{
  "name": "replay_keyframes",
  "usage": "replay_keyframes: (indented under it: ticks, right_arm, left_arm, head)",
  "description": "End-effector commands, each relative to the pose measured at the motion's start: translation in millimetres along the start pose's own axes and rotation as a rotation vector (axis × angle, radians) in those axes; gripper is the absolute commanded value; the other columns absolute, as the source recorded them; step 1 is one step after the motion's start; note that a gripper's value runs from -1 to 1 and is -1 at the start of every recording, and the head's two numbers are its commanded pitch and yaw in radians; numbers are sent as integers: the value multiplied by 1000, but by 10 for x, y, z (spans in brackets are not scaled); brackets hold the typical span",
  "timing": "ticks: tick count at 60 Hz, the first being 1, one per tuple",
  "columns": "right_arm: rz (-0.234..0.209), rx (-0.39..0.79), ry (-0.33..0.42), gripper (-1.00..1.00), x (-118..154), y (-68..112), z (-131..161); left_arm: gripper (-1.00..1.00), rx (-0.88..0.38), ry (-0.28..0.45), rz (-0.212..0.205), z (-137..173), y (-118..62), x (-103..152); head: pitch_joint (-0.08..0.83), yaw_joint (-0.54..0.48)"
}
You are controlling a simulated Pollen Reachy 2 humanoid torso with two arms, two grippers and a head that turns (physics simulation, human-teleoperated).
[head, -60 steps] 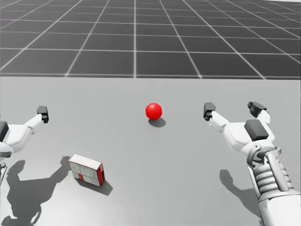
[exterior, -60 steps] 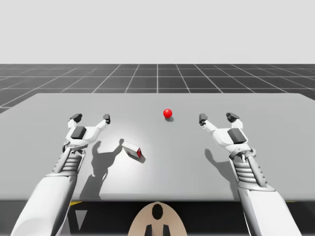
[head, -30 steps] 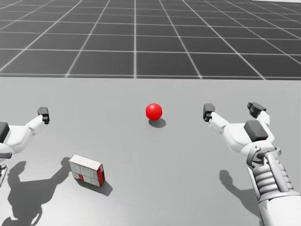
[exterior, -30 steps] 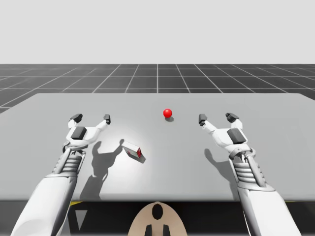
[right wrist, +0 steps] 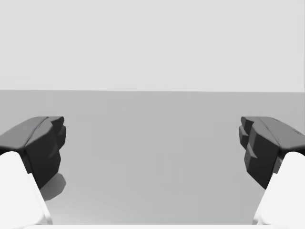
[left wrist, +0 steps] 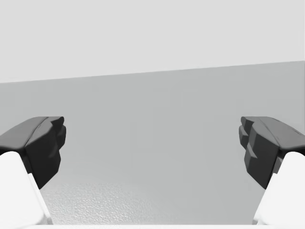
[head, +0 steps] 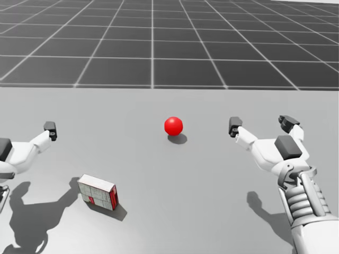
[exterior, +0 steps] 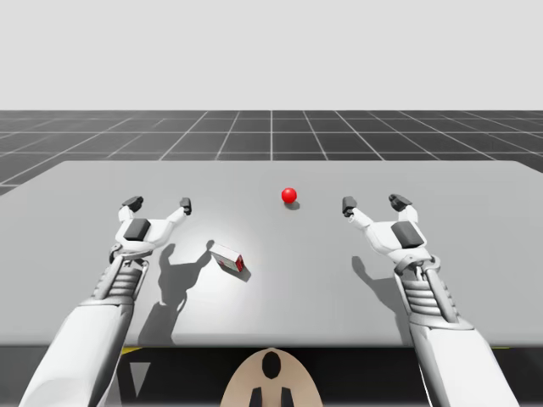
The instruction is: Watch the red light. When it turns green, pick up the object.
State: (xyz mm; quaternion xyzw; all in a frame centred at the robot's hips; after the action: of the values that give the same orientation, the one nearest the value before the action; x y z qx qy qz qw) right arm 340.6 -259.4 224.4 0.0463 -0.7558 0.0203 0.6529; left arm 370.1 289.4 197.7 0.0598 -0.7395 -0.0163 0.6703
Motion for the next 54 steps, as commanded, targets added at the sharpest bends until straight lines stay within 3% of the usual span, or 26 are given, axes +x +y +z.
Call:
replay_keyframes:
  ticks: [1,54]
  right_arm:
    - [1,0,0,-1000,0,-2,1]
    - [23,-5,-7,-1000,-5,-1,-1]
  left_arm:
    - [-1000,-1,1,-5,-1,-8,-7]
    - [-1000,-3,3,-15,-2,-18,-21]
  head:
    - [453,-68]
    - [452,-73]
